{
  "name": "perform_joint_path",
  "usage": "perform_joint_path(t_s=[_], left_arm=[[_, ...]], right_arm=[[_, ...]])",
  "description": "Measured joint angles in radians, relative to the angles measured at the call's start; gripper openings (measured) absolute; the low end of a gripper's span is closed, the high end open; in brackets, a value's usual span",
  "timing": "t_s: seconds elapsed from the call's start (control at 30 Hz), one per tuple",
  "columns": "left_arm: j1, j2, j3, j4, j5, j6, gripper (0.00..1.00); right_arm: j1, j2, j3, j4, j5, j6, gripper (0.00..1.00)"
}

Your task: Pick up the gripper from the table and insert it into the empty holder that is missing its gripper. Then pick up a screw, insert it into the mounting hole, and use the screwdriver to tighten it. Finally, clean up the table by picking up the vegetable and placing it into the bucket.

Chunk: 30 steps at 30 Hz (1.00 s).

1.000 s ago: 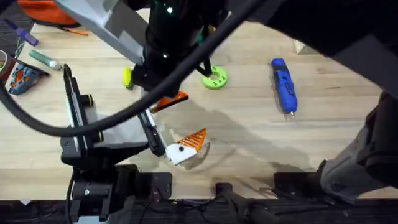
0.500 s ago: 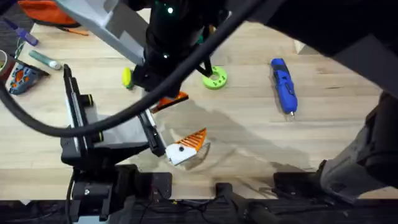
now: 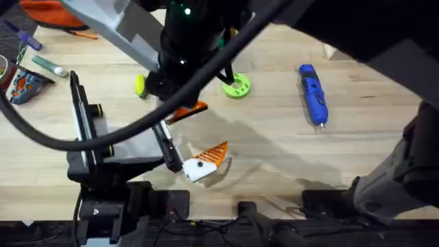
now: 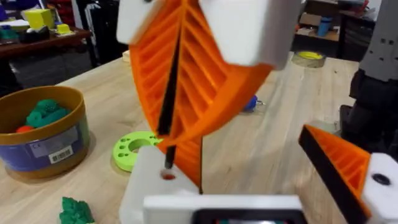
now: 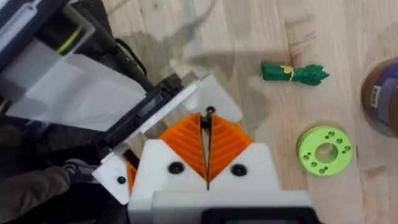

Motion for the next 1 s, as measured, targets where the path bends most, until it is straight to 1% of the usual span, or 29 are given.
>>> perform_joint_path(t_s=[1.0], left_arm=[[0.0,0.0,0.0,0.0,0.0,0.0,0.985]], right_arm=[[-0.004,0.015,-0.002,-0.005,0.0,0.0,0.006]])
